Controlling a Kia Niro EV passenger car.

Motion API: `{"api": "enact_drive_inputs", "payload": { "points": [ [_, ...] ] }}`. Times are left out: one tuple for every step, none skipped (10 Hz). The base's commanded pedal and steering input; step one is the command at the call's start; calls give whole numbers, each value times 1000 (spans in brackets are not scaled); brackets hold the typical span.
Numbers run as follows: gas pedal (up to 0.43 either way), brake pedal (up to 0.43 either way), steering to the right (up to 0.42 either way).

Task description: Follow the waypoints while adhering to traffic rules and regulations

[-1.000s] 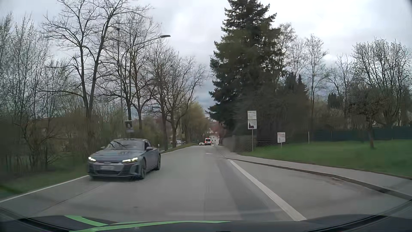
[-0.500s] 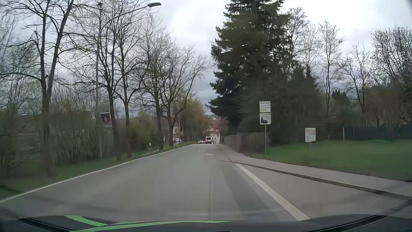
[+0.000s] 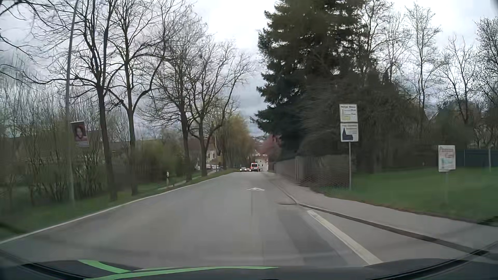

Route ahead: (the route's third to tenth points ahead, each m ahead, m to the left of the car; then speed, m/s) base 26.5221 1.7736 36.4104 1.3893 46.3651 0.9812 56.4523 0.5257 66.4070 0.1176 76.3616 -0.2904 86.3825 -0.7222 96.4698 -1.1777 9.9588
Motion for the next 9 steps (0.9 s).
{"api": "enact_drive_inputs", "payload": {
  "points": [
    [0,0,-5],
    [0,0,-3],
    [0,0,2],
    [0,0,6],
    [0,0,7],
    [0,0,7],
    [0,0,7],
    [0,0,6],
    [0,0,6]
  ]
}}
